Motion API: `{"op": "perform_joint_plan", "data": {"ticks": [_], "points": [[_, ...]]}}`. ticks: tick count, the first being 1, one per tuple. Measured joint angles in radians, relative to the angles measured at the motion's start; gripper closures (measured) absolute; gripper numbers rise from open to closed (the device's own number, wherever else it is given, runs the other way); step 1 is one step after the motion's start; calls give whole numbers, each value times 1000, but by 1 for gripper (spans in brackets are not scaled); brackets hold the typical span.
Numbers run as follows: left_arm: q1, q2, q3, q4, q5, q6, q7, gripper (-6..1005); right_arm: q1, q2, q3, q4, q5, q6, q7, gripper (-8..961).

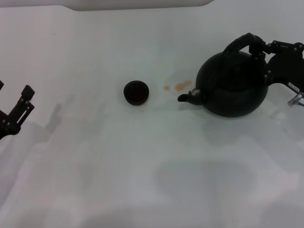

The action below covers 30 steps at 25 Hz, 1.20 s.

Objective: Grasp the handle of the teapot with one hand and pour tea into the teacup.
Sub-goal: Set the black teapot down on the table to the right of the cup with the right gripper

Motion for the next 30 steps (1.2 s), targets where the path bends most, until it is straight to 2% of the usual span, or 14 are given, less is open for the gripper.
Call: {"op": "perform_joint_plan", "data": {"ticks": [8,11,30], "points": [[0,0,0,0,1,10,1,202,-2,3,1,0,-1,1,-1,816],[0,0,0,0,1,10,1,202,-3,3,0,0,-9,1,-3,710],[0,0,0,0,3,10,2,202,-14,-3,15,0,-33,20,-13,517]]}}
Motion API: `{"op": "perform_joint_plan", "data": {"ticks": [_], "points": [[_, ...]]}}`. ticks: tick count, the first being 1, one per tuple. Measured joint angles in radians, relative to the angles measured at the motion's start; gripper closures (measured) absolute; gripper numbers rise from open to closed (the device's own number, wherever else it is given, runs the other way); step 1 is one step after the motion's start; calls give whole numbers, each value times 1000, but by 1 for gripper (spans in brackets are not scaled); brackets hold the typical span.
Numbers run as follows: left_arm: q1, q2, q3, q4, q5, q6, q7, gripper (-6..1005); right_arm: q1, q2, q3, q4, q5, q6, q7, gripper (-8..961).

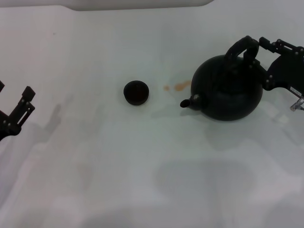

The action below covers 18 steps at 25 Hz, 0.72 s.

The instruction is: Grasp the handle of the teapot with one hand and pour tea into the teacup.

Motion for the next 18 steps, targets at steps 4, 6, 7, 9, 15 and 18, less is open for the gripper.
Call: {"op": "perform_joint_plan", "data": {"ticks": [4,6,7,9,15,18], "points": [[2,0,0,0,-3,0,0,201,-6,-1,18,0,0,7,1,486],[1,0,0,0,-3,0,0,201,-13,-3,30,0,-1,14,2,470],[1,0,0,0,-3,0,0,201,-16,-5,35,0,-2,18,4,462],[0,0,0,0,-4,0,0,201,-21,-7,39,0,-1,23,7,421],[0,0,0,0,-5,0,0,200,-24,-10,40,0,-3,27,14,175],[0,0,0,0,-5,0,0,200,-28,-14,40,-1,-4,39,15,96]]}}
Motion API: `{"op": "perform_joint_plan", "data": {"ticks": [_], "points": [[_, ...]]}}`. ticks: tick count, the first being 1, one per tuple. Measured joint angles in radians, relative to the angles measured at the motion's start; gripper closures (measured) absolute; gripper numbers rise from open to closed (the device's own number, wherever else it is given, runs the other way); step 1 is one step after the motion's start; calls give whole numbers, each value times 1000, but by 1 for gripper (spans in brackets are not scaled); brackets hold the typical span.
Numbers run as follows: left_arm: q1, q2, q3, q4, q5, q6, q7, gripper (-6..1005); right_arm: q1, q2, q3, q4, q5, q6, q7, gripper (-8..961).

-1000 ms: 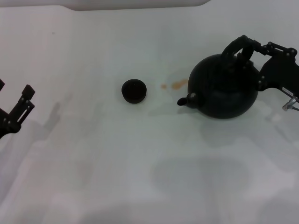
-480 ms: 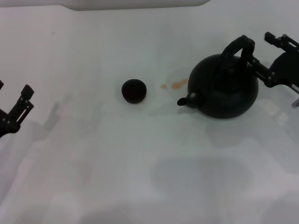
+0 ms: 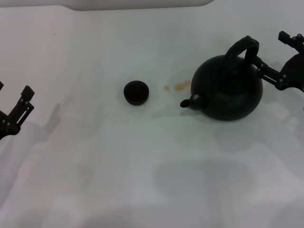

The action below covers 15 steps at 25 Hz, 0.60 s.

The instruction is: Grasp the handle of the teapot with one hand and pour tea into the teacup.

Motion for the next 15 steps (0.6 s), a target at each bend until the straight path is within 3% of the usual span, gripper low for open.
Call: {"op": "perform_joint_plan", "data": {"ticks": [7,15], "points": [[0,0,0,0,0,1,0,201,-39,-11,77,-1,6,24,1,98],[0,-2,0,6,-63,2,26,201,-57,10,432,-91,8,16,-6,101]]}}
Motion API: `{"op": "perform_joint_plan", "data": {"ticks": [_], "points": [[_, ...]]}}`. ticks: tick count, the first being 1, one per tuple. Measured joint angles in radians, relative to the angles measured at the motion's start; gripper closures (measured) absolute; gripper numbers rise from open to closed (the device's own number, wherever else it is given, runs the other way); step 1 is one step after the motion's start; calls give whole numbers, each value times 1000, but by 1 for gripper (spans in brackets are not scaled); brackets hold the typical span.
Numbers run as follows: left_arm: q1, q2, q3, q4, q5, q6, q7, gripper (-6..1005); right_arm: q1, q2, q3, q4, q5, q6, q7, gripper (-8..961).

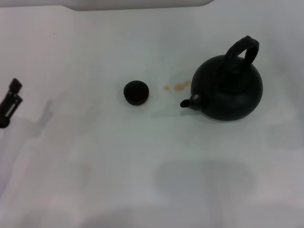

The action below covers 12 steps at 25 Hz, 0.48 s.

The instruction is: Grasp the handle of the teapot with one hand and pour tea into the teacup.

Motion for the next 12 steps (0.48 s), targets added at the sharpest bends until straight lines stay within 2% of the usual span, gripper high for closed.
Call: {"op": "perform_joint_plan", "data": {"ticks": [2,5,8,12], "points": [[0,-2,0,1,-40,-2,16,201,4,0,72,-24,0,-4,1,101],[2,-4,-25,-1,-105,-5,29,201,5,-3,126,-37,0,-17,3,102],[3,-4,-114,-5,-113,-6,42,201,5,-4,149,-37,1,-36,4,103],[-2,-1,-220,-6,-113,-1,45,201,6,4,174,-37,3,-56,7,104]]}}
